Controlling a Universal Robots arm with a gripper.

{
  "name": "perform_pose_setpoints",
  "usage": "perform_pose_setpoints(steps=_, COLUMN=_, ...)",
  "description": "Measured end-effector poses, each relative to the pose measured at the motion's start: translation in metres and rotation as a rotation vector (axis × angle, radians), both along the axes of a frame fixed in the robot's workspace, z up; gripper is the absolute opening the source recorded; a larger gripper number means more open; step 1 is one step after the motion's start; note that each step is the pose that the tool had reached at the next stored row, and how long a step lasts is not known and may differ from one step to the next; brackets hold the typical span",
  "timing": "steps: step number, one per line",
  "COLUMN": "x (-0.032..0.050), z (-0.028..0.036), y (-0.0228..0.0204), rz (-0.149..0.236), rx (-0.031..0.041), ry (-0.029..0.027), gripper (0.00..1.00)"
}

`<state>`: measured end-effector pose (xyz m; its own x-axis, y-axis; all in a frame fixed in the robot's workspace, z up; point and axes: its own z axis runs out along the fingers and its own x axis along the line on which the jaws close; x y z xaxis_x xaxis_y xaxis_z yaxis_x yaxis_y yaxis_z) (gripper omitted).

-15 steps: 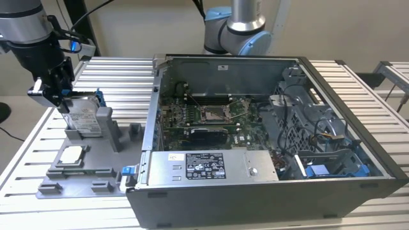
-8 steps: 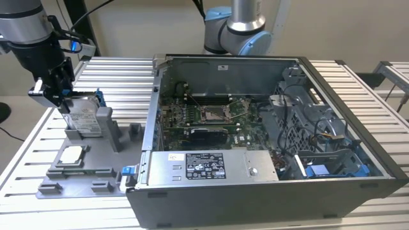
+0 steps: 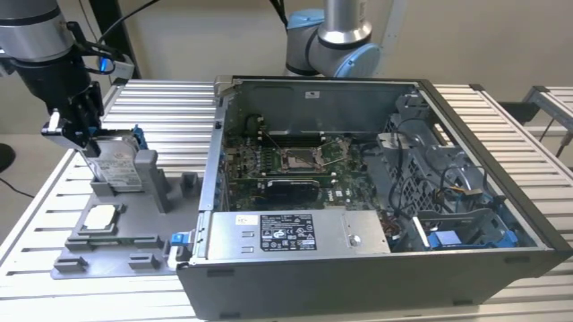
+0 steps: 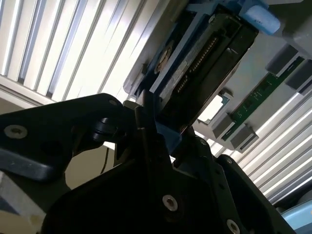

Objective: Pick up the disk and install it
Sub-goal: 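Pick up the disk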

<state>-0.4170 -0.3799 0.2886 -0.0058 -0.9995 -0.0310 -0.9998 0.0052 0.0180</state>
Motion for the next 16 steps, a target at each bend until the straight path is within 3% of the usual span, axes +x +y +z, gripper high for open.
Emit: perform_pose_setpoints(steps=16, x=0.0000, z=0.0000, y=-0.0022, rz=0.003, rx=0.0000, ry=-0.0001, gripper=0.00)
